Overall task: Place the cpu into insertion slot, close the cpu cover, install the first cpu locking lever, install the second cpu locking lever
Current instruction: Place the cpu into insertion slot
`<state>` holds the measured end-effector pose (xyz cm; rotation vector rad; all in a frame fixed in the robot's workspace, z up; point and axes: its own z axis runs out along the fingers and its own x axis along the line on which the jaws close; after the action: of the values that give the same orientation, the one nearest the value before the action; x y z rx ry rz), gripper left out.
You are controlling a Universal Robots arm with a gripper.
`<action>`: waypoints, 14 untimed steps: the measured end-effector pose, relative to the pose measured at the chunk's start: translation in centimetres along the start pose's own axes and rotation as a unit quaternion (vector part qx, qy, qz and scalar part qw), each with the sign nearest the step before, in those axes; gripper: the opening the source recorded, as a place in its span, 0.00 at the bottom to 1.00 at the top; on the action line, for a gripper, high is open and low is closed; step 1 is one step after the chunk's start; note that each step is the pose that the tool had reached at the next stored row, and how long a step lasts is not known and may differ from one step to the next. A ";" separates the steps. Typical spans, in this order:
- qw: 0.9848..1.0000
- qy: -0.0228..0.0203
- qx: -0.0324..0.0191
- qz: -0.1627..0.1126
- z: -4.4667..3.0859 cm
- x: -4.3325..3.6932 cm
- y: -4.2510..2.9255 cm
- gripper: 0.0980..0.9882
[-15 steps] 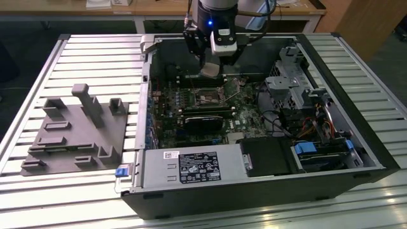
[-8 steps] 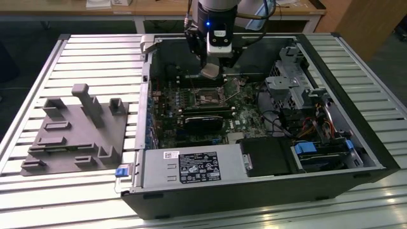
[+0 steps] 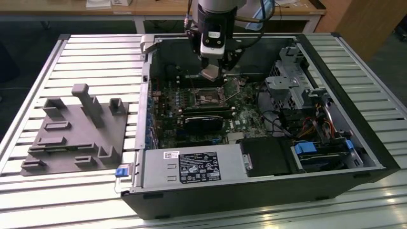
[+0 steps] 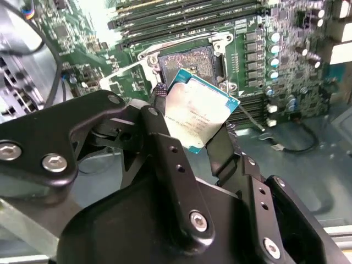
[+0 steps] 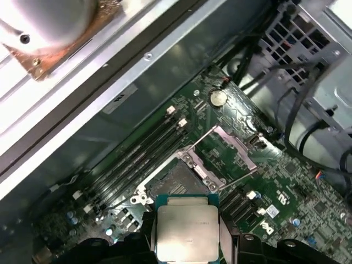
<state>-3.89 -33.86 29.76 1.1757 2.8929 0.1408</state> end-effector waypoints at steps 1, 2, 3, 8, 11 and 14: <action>1.000 -0.001 0.000 0.009 0.04 0.00 0.00 0.50; 1.000 -0.002 0.000 0.018 0.08 0.00 -0.01 0.50; 1.000 -0.002 -0.001 0.028 0.12 0.00 -0.01 0.50; 0.997 -0.006 -0.001 0.072 0.32 -0.01 -0.03 0.50; 0.995 -0.009 -0.002 0.100 0.45 -0.01 -0.04 0.50; 0.992 -0.011 -0.002 0.127 0.57 -0.01 -0.05 0.50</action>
<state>-3.89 -33.86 29.19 1.5285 2.7103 0.1362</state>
